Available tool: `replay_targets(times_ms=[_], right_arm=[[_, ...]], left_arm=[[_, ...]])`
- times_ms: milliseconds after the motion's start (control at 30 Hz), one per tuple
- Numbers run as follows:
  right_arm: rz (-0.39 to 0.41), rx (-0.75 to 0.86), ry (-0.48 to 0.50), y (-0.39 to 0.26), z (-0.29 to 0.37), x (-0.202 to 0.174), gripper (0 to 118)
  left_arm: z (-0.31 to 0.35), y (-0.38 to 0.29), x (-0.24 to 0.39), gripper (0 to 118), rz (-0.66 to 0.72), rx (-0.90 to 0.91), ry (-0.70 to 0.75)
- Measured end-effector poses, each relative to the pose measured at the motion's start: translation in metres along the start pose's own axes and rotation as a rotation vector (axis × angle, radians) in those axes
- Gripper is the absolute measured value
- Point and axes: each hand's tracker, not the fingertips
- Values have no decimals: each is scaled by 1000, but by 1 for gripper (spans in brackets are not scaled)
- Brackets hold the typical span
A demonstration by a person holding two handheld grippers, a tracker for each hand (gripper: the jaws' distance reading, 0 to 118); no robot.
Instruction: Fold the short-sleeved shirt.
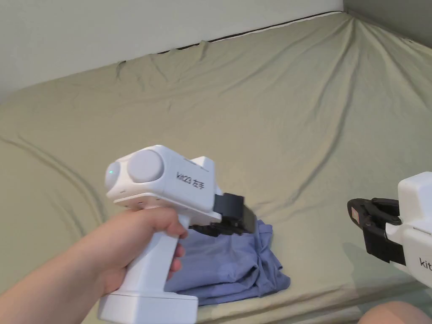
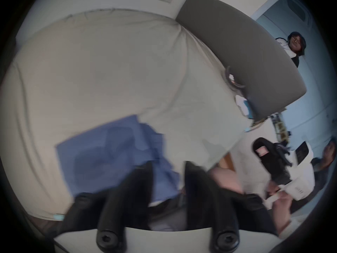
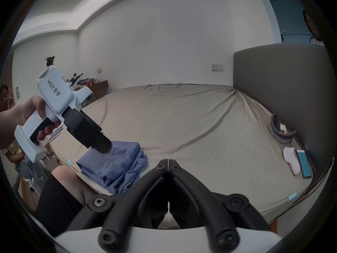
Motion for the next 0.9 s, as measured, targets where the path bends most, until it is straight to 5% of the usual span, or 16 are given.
replay_targets(times_ms=[33,200,400,567,633,767,900], right_arm=[[-2,-2,6,0,-1,0,0],[24,-15,23,1,-7,-10,0],[56,-39,35,2,-9,-19,0],[88,-37,51,4,-13,-28,0],[120,-45,53,3,-17,-32,0],[122,-64,74,4,-28,-37,0],[89,-109,122,2,-41,-44,0]], left_arm=[[1,-3,-11,0,-2,23,96],[-35,-19,-47,0,-53,-16,391],[-90,-34,-2,0,57,-49,99],[-120,-39,21,0,30,-43,178],[-115,-36,26,0,3,-26,158],[-85,-33,29,0,-24,-22,-117],[7,-40,-1,0,-49,198,-89]])
